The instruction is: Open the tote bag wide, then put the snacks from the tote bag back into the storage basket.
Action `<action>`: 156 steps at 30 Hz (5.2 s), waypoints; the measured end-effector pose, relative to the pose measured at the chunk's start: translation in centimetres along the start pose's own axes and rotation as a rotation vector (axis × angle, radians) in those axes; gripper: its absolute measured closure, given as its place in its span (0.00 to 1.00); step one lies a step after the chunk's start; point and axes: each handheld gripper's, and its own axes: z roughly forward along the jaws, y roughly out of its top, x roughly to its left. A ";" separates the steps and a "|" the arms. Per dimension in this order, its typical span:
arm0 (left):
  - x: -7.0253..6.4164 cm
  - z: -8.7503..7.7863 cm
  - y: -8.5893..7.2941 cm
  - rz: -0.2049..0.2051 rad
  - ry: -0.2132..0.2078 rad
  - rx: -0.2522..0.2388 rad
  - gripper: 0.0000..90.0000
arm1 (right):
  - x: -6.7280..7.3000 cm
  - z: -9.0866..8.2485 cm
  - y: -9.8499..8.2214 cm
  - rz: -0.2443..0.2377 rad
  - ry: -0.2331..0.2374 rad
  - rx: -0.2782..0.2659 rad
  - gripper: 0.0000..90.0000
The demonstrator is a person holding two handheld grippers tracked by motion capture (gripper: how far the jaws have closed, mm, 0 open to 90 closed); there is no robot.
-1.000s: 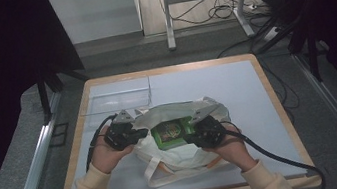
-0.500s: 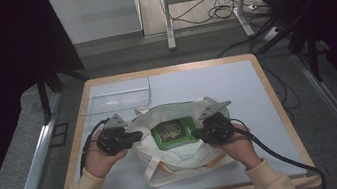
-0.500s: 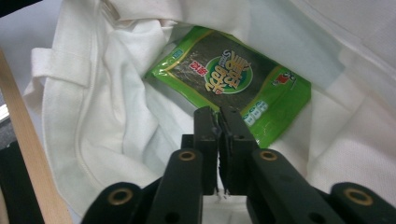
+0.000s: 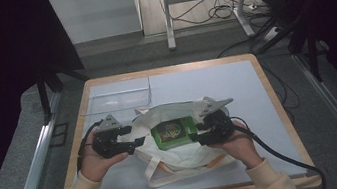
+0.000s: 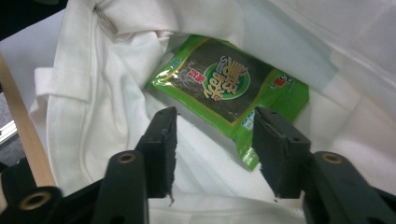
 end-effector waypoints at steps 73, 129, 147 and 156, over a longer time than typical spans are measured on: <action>0.4 -0.5 0.5 0.009 -0.009 -0.018 0.36 | -2.2 9.8 2.8 0.373 -0.216 0.370 0.45; 0.8 -0.2 0.2 0.009 0.005 -0.009 0.35 | -1.4 4.3 2.2 0.356 -0.112 0.251 0.99; 0.9 -0.2 0.2 0.007 0.007 -0.009 0.35 | -0.5 1.1 2.0 0.299 -0.127 0.181 0.99; 0.8 -0.1 0.2 0.008 0.006 -0.004 0.35 | 0.2 0.0 1.2 0.294 -0.134 0.131 0.99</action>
